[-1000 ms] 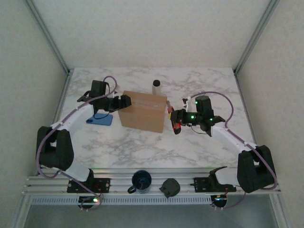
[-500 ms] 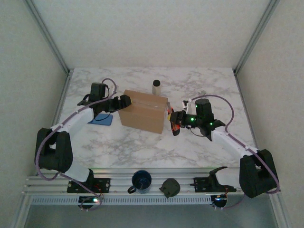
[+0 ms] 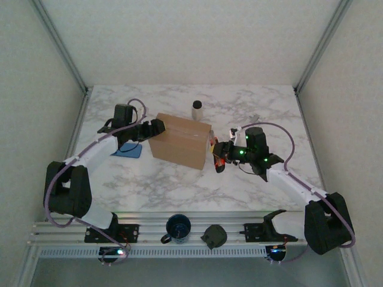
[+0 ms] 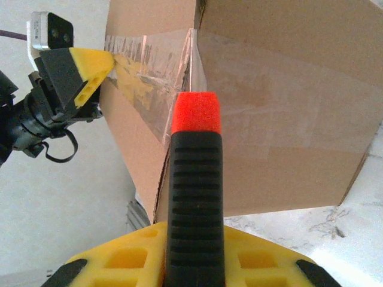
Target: Unpack the express box
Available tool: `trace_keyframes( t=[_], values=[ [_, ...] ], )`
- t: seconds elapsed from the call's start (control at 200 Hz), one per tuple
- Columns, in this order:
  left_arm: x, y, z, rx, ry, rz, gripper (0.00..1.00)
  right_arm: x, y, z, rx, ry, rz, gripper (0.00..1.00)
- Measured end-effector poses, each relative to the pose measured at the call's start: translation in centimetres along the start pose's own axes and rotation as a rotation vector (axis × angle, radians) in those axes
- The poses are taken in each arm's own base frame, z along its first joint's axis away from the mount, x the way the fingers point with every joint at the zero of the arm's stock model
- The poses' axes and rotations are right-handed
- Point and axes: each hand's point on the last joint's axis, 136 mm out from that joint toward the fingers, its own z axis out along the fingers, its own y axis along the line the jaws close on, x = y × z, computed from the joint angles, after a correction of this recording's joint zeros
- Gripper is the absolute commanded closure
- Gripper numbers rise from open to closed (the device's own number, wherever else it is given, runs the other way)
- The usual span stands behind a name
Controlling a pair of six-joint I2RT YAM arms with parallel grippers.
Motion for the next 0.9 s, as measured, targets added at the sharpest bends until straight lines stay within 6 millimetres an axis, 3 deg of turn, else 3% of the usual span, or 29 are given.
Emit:
trace_keyframes(
  t=[0.631,0.901],
  values=[
    [-0.4,0.3,0.1,-0.016,-0.028,-0.005,0.23,1.5,0.3,-0.1,-0.003,-0.011,0.033,1.0],
    [-0.5,0.6,0.0,-0.035,-0.052,-0.019,0.23,-1.0,0.2,1.8,0.039,-0.016,-0.019,1.0]
  ],
)
